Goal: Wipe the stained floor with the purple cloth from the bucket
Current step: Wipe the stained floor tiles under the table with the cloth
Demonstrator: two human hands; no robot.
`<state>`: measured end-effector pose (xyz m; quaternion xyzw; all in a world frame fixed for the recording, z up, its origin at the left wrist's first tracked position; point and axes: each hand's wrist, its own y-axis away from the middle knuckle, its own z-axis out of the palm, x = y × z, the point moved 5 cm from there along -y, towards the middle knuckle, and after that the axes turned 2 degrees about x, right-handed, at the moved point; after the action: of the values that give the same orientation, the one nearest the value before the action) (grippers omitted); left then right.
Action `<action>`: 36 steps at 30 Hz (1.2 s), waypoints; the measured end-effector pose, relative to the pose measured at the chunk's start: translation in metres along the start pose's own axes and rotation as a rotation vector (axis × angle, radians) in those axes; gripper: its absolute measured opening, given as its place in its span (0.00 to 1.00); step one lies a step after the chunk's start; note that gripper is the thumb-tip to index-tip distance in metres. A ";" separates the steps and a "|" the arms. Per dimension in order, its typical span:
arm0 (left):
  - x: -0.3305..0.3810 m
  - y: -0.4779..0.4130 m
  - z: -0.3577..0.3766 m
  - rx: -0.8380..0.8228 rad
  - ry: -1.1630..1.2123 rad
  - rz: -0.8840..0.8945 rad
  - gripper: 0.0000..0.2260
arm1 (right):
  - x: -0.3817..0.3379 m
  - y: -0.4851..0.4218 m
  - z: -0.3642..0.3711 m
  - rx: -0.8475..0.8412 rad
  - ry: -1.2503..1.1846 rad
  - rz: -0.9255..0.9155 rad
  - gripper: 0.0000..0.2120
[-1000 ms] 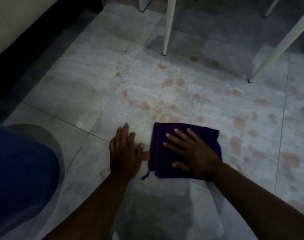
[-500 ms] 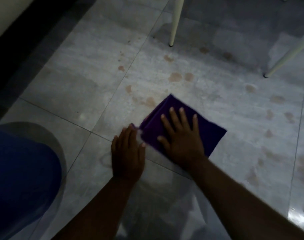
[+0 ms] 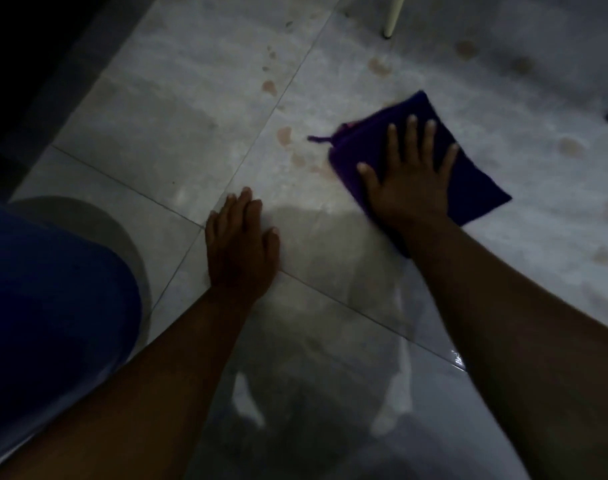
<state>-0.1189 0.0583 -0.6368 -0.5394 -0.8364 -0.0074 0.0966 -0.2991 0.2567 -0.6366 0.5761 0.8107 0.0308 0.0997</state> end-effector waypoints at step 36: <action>-0.011 -0.040 0.008 -0.100 -0.085 -0.263 0.31 | 0.046 -0.076 -0.027 -0.043 0.072 -0.158 0.43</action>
<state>-0.1518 0.0332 -0.6429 -0.4292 -0.9018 -0.0387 0.0323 -0.3896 0.2766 -0.6282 0.5064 0.8559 0.0612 0.0848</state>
